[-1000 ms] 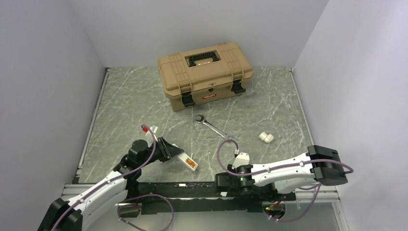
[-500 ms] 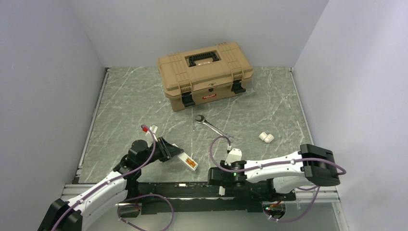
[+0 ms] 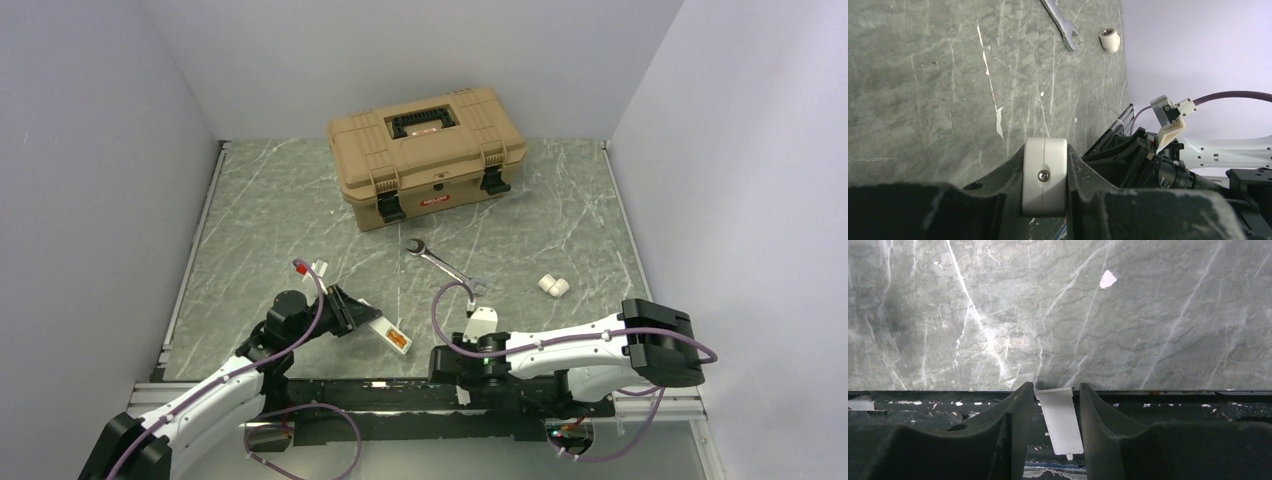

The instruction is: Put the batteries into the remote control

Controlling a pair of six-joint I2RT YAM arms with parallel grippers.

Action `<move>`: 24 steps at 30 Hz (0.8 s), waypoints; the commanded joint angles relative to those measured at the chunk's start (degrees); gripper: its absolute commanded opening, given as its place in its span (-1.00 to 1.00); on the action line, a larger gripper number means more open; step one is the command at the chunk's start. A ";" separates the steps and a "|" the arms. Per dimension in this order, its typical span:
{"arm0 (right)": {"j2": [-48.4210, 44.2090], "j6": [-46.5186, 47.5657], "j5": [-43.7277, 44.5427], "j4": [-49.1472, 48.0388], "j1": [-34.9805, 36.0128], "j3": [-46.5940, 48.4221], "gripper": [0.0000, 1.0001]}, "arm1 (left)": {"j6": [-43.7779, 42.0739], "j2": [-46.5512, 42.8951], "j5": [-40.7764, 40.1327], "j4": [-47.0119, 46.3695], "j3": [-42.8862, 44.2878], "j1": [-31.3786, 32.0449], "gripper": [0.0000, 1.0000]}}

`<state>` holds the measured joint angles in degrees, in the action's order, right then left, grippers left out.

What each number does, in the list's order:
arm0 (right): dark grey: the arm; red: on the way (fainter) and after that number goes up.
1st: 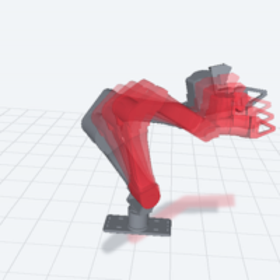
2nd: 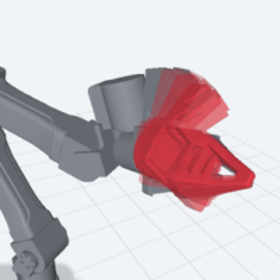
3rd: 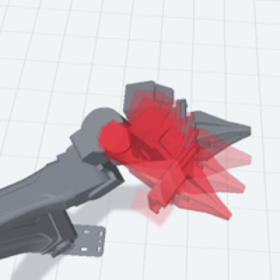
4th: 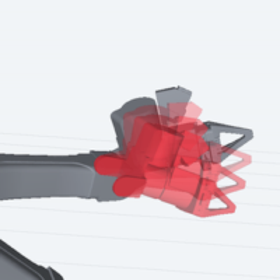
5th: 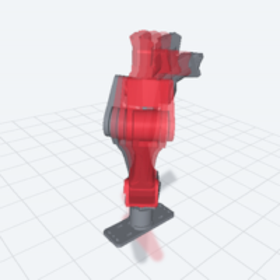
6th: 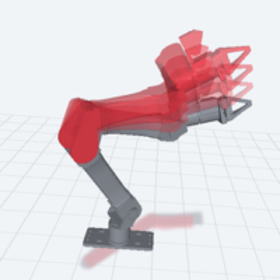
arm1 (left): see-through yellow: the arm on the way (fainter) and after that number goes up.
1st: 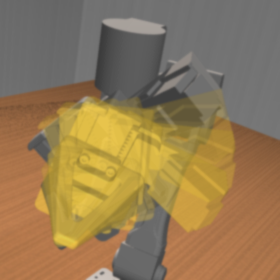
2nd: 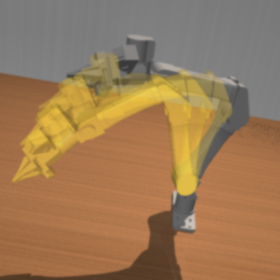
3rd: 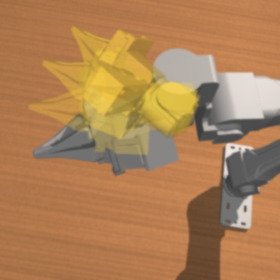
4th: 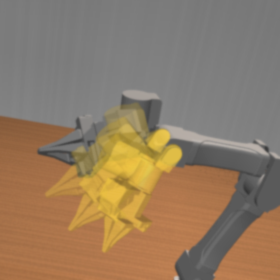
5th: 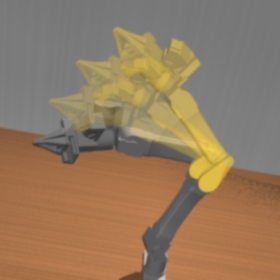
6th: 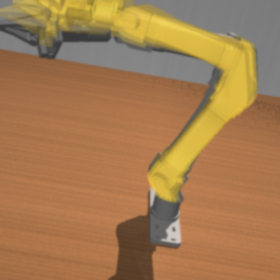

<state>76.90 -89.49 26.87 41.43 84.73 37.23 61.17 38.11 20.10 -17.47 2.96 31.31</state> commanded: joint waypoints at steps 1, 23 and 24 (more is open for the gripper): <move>-1.86 0.79 1.72 0.20 -0.28 0.48 -0.07 | 0.71 -0.49 1.17 -3.71 -0.40 -0.21 -0.98; -2.39 7.71 -4.69 -7.39 1.01 -4.58 -0.21 | 0.45 -1.19 1.14 -2.54 0.20 -0.20 -0.98; -1.56 8.01 -4.84 -7.61 1.12 -4.28 -0.21 | 0.37 -1.37 1.05 -2.30 0.20 -0.26 -0.98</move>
<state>71.81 -83.42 24.29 36.45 85.36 32.45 61.17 37.50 20.12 -17.69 2.48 31.31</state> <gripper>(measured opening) 0.400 0.279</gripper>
